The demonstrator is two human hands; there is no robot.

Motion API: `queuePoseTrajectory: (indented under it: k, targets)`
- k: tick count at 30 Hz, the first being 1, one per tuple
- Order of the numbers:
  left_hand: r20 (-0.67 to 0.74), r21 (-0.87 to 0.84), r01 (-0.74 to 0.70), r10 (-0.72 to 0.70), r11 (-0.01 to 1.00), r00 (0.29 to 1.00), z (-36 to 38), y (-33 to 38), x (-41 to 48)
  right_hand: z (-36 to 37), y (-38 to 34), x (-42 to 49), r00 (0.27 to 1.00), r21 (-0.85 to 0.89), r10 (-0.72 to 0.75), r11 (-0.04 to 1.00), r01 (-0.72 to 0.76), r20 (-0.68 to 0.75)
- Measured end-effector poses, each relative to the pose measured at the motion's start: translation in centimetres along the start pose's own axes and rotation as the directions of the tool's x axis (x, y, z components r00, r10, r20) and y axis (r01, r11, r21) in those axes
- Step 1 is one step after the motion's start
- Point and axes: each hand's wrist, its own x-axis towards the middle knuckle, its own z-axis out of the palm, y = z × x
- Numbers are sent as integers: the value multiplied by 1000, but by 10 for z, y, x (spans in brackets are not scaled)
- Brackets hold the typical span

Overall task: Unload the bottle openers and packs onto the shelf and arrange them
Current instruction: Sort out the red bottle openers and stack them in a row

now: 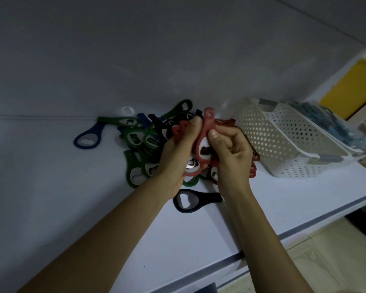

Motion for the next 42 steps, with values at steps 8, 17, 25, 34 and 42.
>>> queuePoseTrajectory:
  k: [8,17,25,34,42]
  targets:
    - [122,-177,-75,97,981,988,2,-11,-1,7,5,-3,996,-159,-91,983,92,18]
    - [-39,455,-372,435,809,899,0,-18,-2,8,4,-6,992,-226,41,974,-13,117]
    - [111,789,-388,510,477,853,-6,-30,-5,7,5,-9,977,-318,11,946,59,212]
    - [135,825,-394,536,404,833,-6,-29,-2,3,8,-6,993,-271,29,963,4,118]
    - [105,779,-418,561,467,821,-7,-29,-5,2,4,-5,974,-326,-128,927,185,188]
